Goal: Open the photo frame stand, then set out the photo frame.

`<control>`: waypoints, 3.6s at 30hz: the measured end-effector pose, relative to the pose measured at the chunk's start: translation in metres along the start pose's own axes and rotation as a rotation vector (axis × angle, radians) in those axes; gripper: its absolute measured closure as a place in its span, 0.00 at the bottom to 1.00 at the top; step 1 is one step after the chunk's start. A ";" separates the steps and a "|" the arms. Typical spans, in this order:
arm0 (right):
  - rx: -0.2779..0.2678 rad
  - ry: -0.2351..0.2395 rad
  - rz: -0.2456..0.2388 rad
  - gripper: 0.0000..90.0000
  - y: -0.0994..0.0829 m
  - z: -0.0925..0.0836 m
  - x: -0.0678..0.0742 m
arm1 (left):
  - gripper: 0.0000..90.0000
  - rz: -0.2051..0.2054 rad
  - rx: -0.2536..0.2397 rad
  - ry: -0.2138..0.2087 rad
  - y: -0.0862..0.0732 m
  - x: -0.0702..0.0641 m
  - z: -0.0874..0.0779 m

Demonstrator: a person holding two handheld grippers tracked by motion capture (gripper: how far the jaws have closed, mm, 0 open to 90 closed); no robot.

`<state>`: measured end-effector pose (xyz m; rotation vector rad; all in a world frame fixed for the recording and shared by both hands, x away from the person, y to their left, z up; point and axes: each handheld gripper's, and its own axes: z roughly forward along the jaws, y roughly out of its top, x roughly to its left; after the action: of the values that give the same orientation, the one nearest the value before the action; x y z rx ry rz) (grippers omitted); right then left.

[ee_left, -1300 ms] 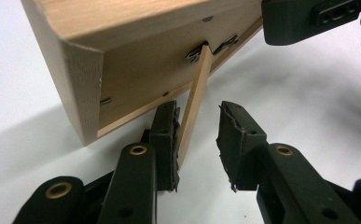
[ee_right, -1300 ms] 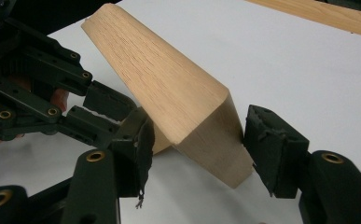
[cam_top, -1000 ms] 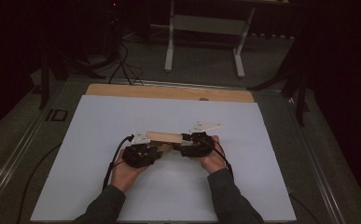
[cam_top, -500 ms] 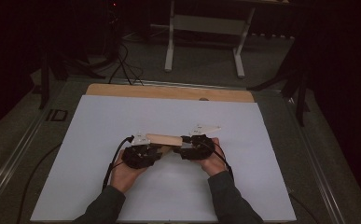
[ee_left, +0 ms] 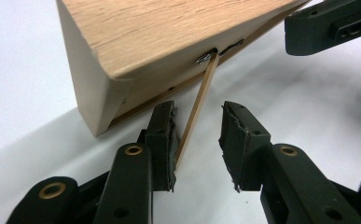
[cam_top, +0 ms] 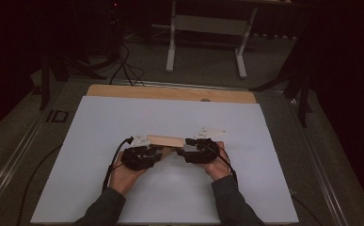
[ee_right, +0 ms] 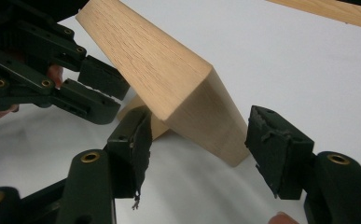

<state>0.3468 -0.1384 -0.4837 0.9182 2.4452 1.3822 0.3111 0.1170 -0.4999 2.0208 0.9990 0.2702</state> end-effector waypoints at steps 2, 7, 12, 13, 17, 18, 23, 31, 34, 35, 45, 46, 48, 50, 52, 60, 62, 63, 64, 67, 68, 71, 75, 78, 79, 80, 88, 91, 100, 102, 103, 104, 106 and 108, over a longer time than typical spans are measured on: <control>-0.001 -0.001 0.002 0.44 0.000 0.000 0.000 | 0.72 0.001 -0.001 0.000 0.000 0.000 0.000; -0.008 -0.002 -0.003 0.44 0.000 -0.001 0.000 | 0.72 0.003 -0.002 0.000 0.000 -0.001 -0.001; -0.010 -0.003 0.002 0.44 -0.001 -0.002 0.000 | 0.72 0.004 -0.006 0.001 0.000 -0.002 -0.001; -0.010 -0.003 0.002 0.44 -0.001 -0.002 0.000 | 0.72 0.004 -0.006 0.001 0.000 -0.002 -0.001; -0.007 -0.002 0.002 0.44 -0.002 -0.001 0.000 | 0.72 0.005 -0.008 0.003 0.000 -0.002 -0.003; -0.005 -0.001 0.001 0.44 -0.003 0.000 0.001 | 0.72 0.007 -0.009 0.003 0.000 -0.002 -0.003; -0.007 -0.002 -0.002 0.44 -0.002 -0.001 0.001 | 0.72 0.005 -0.013 0.005 0.000 -0.002 -0.004; -0.008 -0.002 0.008 0.44 -0.004 -0.005 -0.003 | 0.72 0.006 -0.018 0.009 0.000 -0.002 -0.006; -0.004 -0.005 -0.002 0.44 -0.004 -0.005 -0.002 | 0.72 0.005 -0.019 0.009 0.001 -0.001 -0.008; 0.000 -0.007 -0.002 0.44 -0.005 -0.004 -0.002 | 0.72 0.005 -0.022 0.008 0.001 -0.001 -0.009; 0.016 -0.014 -0.016 0.44 -0.009 0.000 0.000 | 0.72 -0.003 -0.037 0.007 0.001 0.000 -0.013; 0.016 -0.014 -0.016 0.44 -0.009 0.000 0.000 | 0.72 -0.003 -0.038 0.007 0.001 0.000 -0.013; 0.017 -0.016 -0.014 0.45 -0.010 0.000 0.000 | 0.72 -0.003 -0.039 0.007 0.001 -0.001 -0.013; 0.017 -0.018 -0.009 0.44 -0.011 0.000 -0.001 | 0.72 -0.001 -0.039 0.007 0.001 -0.001 -0.013; 0.020 -0.019 -0.005 0.44 -0.012 0.001 -0.001 | 0.72 0.001 -0.038 0.003 0.001 -0.002 -0.014; 0.034 -0.024 -0.003 0.45 -0.015 0.002 -0.005 | 0.72 0.003 -0.051 0.005 0.003 -0.003 -0.018; 0.039 -0.026 -0.004 0.45 -0.016 0.002 -0.005 | 0.72 0.004 -0.057 0.005 0.004 -0.003 -0.019; 0.046 -0.027 -0.005 0.47 -0.017 0.003 -0.006 | 0.72 0.005 -0.060 0.006 0.005 -0.004 -0.020; 0.046 -0.027 -0.005 0.47 -0.017 0.003 -0.006 | 0.72 0.005 -0.060 0.006 0.005 -0.004 -0.020; 0.050 -0.031 -0.014 0.49 -0.018 0.003 -0.006 | 0.72 0.007 -0.064 0.005 0.005 -0.005 -0.021; 0.050 -0.031 -0.014 0.49 -0.018 0.003 -0.006 | 0.72 0.007 -0.064 0.005 0.005 -0.005 -0.021; 0.056 -0.042 -0.016 0.52 -0.019 0.003 -0.008 | 0.72 0.004 -0.070 -0.002 0.006 -0.005 -0.023; 0.060 -0.054 -0.016 0.55 -0.020 0.002 -0.010 | 0.72 0.001 -0.080 -0.006 0.007 -0.005 -0.024; 0.059 -0.064 -0.018 0.58 -0.020 0.002 -0.011 | 0.72 0.001 -0.083 -0.006 0.008 -0.006 -0.025; 0.059 -0.067 -0.015 0.59 -0.020 0.002 -0.011 | 0.72 0.003 -0.082 -0.006 0.008 -0.006 -0.026; 0.059 -0.071 -0.010 0.61 -0.020 0.002 -0.011 | 0.72 0.005 -0.082 -0.005 0.008 -0.006 -0.026; 0.055 -0.122 0.004 0.72 -0.020 0.001 -0.014 | 0.75 0.003 -0.087 0.005 0.009 -0.006 -0.026; 0.036 -0.143 0.002 0.80 -0.019 0.000 -0.013 | 0.78 0.005 -0.086 0.008 0.009 -0.006 -0.026; 0.012 -0.180 0.018 0.94 -0.017 0.004 -0.013 | 0.86 0.013 -0.074 0.034 0.008 -0.006 -0.023; 0.003 -0.182 0.018 0.96 -0.016 0.004 -0.013 | 0.88 0.013 -0.072 0.042 0.008 -0.005 -0.023; -0.005 -0.177 0.027 0.97 -0.015 0.004 -0.013 | 0.89 0.017 -0.072 0.056 0.008 -0.005 -0.022; -0.005 -0.177 0.027 0.97 -0.015 0.004 -0.013 | 0.90 0.017 -0.072 0.056 0.008 -0.005 -0.022; -0.017 -0.173 0.035 0.97 -0.014 0.003 -0.014 | 0.91 0.016 -0.073 0.068 0.008 -0.003 -0.022; -0.020 -0.175 0.039 0.98 -0.012 0.003 -0.014 | 0.94 0.008 -0.077 0.076 0.007 -0.002 -0.022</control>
<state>0.3539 -0.1493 -0.4974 1.0403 2.2920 1.2777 0.3026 0.1259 -0.4802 1.9572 1.0122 0.3862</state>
